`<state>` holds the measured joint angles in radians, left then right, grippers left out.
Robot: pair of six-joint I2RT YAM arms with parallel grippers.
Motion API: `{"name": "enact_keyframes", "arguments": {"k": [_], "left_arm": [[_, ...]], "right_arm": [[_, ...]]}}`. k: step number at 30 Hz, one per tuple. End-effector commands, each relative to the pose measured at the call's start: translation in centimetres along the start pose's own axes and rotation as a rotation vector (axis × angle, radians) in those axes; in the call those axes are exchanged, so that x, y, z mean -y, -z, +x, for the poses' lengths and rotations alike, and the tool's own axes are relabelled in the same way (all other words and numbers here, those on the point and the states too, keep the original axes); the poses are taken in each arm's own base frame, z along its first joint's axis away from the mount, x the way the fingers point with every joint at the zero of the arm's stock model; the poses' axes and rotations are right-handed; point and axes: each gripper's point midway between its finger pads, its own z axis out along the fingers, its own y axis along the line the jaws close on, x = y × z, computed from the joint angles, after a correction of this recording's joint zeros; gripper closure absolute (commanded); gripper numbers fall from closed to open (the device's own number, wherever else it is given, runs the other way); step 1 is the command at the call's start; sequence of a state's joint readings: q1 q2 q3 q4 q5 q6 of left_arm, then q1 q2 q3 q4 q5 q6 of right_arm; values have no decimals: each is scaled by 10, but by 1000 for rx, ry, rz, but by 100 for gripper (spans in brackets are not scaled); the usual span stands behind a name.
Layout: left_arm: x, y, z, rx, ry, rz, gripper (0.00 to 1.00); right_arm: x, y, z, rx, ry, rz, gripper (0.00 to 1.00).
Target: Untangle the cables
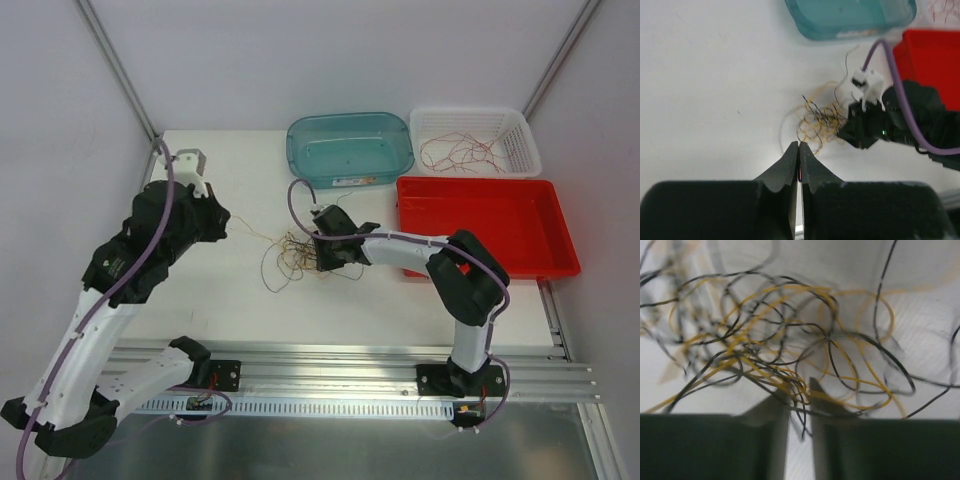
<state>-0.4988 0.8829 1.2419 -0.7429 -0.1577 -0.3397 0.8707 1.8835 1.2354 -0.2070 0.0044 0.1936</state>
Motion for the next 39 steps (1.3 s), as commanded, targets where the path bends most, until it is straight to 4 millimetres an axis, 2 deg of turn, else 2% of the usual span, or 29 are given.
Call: {"name": "enact_keyframes", "arguments": {"k": [1, 2, 3, 4, 5, 7, 8, 10, 12, 15, 18, 19, 21, 22, 24, 27, 28, 29, 31, 33, 34, 36, 37, 39], "left_arm": [[-26, 47, -62, 200, -20, -157, 100], [-35, 55, -69, 215, -25, -209, 100], [-44, 69, -88, 273, -16, -270, 100], [-50, 76, -96, 295, -32, -312, 100], [-56, 82, -102, 314, -35, -347, 100], [-68, 99, -122, 370, -51, -435, 100], [-70, 105, -132, 391, -53, -461, 100], [-83, 117, -143, 417, -77, -556, 100], [-88, 129, -158, 448, -83, -607, 100], [-91, 146, -174, 483, -95, -644, 100], [-77, 136, -177, 477, -111, -556, 98], [-72, 130, -175, 466, -120, -525, 97], [-56, 109, -163, 413, -151, -425, 96], [-53, 102, -159, 398, -155, -401, 96], [-44, 82, -141, 336, -170, -341, 96], [-32, 57, -117, 253, -183, -261, 96], [-30, 52, -110, 234, -183, -245, 96], [-28, 41, -99, 199, -186, -228, 96], [-11, 31, -84, 148, -184, -125, 96], [5, 16, -63, 73, -200, -28, 97], [22, 8, -46, 10, -213, 78, 97], [35, 2, -31, -38, -222, 160, 98], [47, -2, -16, -93, -228, 241, 99], [58, -5, -5, -119, -241, 314, 99]], "right_arm": [[39, 9, 2, 33, -101, 68, 87], [45, 11, 4, 33, -113, 70, 92], [55, 20, 0, 50, -138, 68, 96], [60, 23, 3, 46, -148, 69, 99], [70, 24, 14, 28, -159, 81, 99], [78, 36, 12, 42, -185, 60, 99], [84, 39, 20, 29, -193, 68, 99], [93, 48, 17, 45, -210, 67, 99], [100, 52, 22, 37, -228, 71, 99], [99, 58, 21, 44, -234, 52, 99], [86, 67, 15, 48, -223, -5, 93], [81, 70, 10, 59, -215, -22, 84], [70, 82, 3, 72, -183, -56, 75], [63, 90, -7, 95, -163, -70, 65], [51, 107, -11, 102, -107, -92, 50], [35, 138, -24, 147, -26, -120, 43], [34, 146, -23, 144, -9, -119, 42], [28, 158, -31, 174, 15, -130, 41], [15, 181, -38, 227, 71, -185, 38], [-1, 196, -41, 261, 115, -258, 37], [-11, 209, -47, 309, 139, -301, 36], [-26, 221, -48, 334, 170, -375, 34], [-34, 227, -53, 369, 185, -405, 34], [-47, 240, -60, 430, 211, -470, 33]]}}
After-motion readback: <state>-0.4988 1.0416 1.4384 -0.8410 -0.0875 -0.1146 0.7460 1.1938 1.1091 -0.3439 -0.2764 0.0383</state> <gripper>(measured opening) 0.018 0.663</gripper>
